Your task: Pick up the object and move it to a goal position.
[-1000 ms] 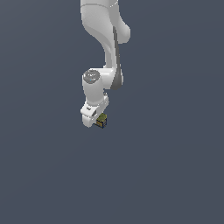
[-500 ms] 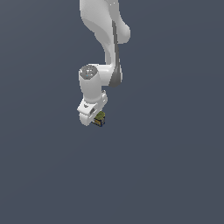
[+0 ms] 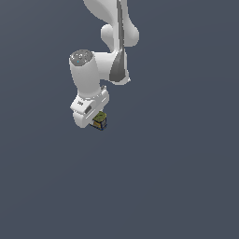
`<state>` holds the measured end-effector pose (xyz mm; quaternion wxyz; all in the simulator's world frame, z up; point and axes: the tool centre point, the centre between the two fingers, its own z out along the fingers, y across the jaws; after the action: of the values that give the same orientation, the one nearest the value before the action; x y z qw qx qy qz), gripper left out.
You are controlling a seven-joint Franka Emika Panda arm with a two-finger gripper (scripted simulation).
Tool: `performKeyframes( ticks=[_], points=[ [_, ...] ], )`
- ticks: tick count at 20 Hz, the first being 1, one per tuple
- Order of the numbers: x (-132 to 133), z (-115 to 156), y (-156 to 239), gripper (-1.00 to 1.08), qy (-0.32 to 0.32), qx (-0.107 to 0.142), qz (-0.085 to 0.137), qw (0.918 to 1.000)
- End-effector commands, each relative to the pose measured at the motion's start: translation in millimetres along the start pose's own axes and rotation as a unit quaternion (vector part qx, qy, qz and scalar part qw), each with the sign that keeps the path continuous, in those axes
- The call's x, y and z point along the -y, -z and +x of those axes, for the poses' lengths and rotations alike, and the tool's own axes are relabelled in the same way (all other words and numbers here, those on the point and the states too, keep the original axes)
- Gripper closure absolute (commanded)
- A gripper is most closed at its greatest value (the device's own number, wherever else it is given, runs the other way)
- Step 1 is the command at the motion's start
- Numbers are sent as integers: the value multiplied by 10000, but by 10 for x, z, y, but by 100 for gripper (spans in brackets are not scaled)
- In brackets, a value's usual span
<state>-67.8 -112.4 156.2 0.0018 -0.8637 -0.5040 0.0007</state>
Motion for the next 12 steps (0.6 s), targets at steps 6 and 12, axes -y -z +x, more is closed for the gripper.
performKeyframes(
  ticks=[6,12],
  points=[
    [-269,-122,758,108,3,-11,-18,10000],
    [-486,-220,1338,108,1,-8,-18,10000]
  ],
)
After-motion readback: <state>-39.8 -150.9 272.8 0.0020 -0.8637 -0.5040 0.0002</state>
